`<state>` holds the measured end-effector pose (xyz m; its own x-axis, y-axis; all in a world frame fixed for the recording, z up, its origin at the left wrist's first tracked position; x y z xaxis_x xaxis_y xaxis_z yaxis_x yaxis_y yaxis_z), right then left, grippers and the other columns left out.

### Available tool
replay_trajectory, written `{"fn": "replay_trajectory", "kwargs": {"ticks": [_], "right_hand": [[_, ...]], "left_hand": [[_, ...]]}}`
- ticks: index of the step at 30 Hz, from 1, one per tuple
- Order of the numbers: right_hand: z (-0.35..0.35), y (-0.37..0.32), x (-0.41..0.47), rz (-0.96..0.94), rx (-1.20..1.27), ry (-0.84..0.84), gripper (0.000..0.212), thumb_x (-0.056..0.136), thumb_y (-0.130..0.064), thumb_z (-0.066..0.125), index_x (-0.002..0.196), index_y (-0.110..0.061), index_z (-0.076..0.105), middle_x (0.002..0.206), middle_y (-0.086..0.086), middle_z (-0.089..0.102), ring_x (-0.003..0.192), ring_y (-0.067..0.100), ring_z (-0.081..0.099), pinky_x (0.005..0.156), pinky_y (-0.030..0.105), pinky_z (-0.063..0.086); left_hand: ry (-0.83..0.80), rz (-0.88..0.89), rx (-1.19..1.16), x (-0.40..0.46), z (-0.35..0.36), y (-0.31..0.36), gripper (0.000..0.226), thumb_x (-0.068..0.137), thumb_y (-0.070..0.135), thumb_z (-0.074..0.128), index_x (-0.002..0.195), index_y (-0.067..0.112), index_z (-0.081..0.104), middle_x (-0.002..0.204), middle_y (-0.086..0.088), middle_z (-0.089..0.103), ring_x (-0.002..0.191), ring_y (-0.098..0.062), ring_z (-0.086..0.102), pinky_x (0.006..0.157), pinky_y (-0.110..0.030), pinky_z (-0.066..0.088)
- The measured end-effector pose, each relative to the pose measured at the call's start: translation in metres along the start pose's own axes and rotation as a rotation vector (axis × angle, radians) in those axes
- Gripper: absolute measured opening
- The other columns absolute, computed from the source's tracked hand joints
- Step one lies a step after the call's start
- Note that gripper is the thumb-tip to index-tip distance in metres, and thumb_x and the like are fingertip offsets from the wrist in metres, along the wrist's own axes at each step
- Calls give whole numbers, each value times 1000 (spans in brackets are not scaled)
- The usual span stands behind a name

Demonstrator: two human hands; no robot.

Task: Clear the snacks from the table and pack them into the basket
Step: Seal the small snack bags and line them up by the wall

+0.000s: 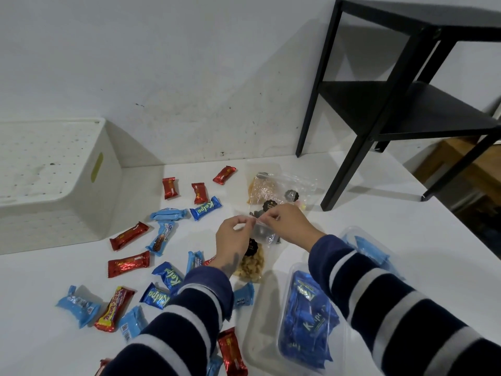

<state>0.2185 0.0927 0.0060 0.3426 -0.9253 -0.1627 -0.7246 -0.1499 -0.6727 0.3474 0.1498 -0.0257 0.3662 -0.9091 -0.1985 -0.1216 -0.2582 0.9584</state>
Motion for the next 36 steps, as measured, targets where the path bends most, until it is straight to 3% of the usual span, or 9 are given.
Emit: {"fn": "replay_trajectory", "kwargs": {"ticks": [7,13,17,21,24,27,29,33,36], "right_hand": [[4,0,1,23,3,34,19,86,-33,65,82,-18,76,77,-7,67,75,12,62,74,31,53],[7,2,11,71,-68,33,17,92,-23,54,85,-21,69,88,-10,62,84,14,62,80,35,54],[10,0,13,59,-58,57,17,93,-23,53,81,-22,66,84,-11,59,76,14,59,72,31,49],[11,3,15,44,11,57,17,94,-25,52,85,-20,65,84,-9,59,69,11,56,68,29,47],[16,8,11,-6,89,108,6,93,-31,55,96,-28,59,100,-6,58,84,8,57,80,29,48],[33,18,-5,9,145,59,28,90,-19,60,113,-32,51,124,-1,43,102,16,56,96,33,49],[48,22,-18,25,194,-19,45,91,-12,59,126,-36,48,139,2,37,112,21,56,98,35,50],[64,19,-22,14,248,-104,71,91,4,52,144,-39,34,143,-7,38,85,-5,48,67,8,46],[59,11,-10,16,230,-64,76,88,10,50,142,-42,36,114,-11,51,75,2,52,54,8,41]], "left_hand": [[4,42,-15,-1,-3,-2,16,91,22,62,89,9,71,90,7,64,77,2,54,57,4,38],[-16,32,20,3,0,-3,16,92,23,61,94,11,70,104,6,58,80,3,53,59,-6,43],[-61,95,7,3,-2,-9,5,90,24,62,95,23,62,109,11,56,98,-8,57,82,-16,48],[-190,101,116,-3,-6,-32,53,81,11,72,120,32,44,122,16,46,97,-5,56,74,-12,46],[-177,94,155,-4,-11,-44,65,78,-2,69,121,38,41,128,8,48,99,-14,59,74,-19,49],[-106,75,111,-2,-16,-46,62,80,-5,65,118,39,42,122,7,51,90,-11,60,64,-13,47],[-52,104,106,1,-18,-47,63,80,-1,68,117,42,42,118,7,53,89,-14,62,73,-21,52],[-43,153,93,5,-21,-42,59,80,4,71,118,40,43,116,5,54,83,-11,61,74,-19,50],[-48,178,73,9,-31,-35,62,83,16,71,128,40,35,114,10,51,90,-7,61,74,-20,50]]}}
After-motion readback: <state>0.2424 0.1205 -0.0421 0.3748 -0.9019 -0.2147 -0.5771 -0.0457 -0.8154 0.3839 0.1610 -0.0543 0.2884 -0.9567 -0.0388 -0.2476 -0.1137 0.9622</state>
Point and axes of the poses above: each hand's wrist, its own x-axis towards the middle knuckle, its own z-axis out of the palm, y = z × x, the point moved 4 cm from there along x, towards the middle knuckle
